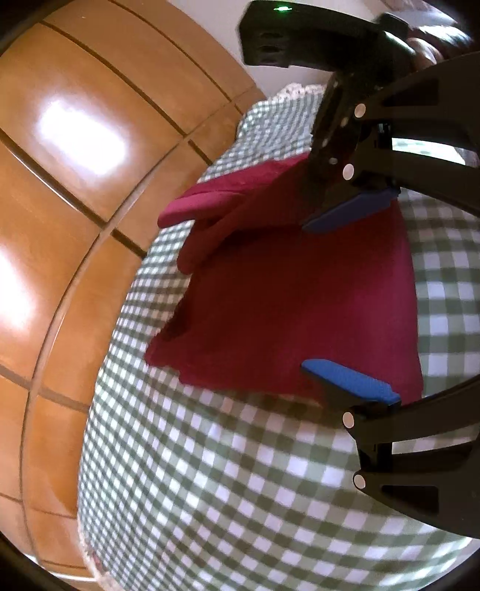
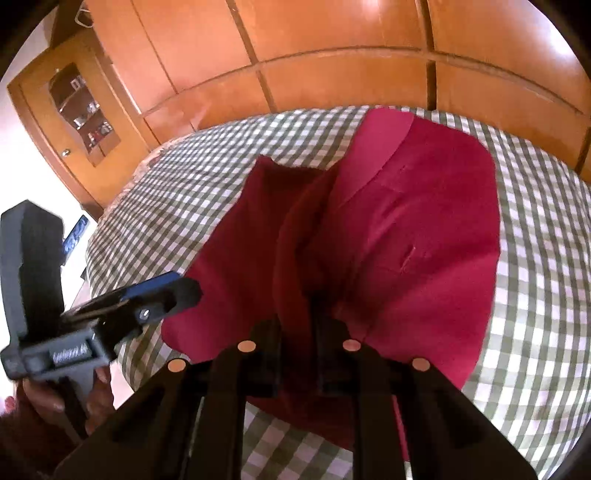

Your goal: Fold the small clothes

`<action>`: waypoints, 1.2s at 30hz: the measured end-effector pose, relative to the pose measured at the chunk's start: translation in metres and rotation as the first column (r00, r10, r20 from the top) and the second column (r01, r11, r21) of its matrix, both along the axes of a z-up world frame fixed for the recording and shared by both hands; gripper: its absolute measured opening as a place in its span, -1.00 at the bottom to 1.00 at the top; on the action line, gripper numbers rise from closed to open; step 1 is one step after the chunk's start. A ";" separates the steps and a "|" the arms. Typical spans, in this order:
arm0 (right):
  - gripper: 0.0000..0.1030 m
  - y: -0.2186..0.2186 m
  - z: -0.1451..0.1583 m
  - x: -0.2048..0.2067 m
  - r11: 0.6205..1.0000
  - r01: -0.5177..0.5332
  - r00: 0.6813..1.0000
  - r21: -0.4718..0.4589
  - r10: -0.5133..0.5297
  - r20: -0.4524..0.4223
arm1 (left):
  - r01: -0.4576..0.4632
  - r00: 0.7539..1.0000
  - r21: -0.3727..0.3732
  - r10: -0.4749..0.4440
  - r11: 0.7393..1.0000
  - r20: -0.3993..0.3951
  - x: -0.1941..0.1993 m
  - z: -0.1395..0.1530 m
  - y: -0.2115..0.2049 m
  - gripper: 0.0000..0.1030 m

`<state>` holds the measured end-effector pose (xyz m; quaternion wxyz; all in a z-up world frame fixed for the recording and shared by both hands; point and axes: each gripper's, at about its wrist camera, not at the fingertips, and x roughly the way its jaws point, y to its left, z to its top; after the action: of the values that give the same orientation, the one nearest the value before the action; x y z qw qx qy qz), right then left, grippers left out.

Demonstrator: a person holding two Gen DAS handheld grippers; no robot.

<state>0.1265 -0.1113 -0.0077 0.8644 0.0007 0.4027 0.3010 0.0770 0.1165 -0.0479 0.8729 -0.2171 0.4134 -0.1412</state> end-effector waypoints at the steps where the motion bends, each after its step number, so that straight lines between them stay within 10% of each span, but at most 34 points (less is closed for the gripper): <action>1: -0.65 -0.004 0.005 -0.001 1.000 -0.016 1.000 0.023 0.016 0.004 | 0.004 1.000 -0.017 -0.004 1.000 -0.005 0.003 0.001 -0.001 0.46; 10: -0.11 -0.106 0.028 -0.038 0.937 0.026 1.000 0.349 -0.030 0.005 | 0.045 0.997 -0.142 -0.053 0.989 -0.052 0.037 0.010 -0.010 0.57; 17: -0.11 -0.165 -0.025 -0.037 0.925 0.255 0.965 0.281 -0.228 -0.125 | 0.096 0.986 -0.226 -0.123 0.969 -0.112 0.075 0.009 -0.022 0.69; 28: 0.07 -0.118 -0.047 -0.033 0.972 0.177 0.983 0.152 -0.166 -0.077 | 0.221 0.947 -0.218 -0.262 0.951 -0.185 0.134 0.010 -0.080 0.68; 30: 0.09 -0.113 -0.053 -0.033 0.974 0.164 0.984 0.155 -0.151 -0.089 | 0.264 0.937 -0.187 -0.297 0.946 -0.183 0.138 0.012 -0.092 0.56; 36: 0.12 -0.098 -0.059 -0.034 0.979 0.146 0.986 0.142 -0.132 -0.104 | 0.319 0.933 0.008 -0.313 0.948 -0.176 0.130 0.017 -0.116 -0.60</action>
<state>0.0920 -0.2097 -0.0668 0.8609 0.1077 0.4183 0.2687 0.2071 0.0000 -0.0308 0.8036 -0.1432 0.5195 -0.2528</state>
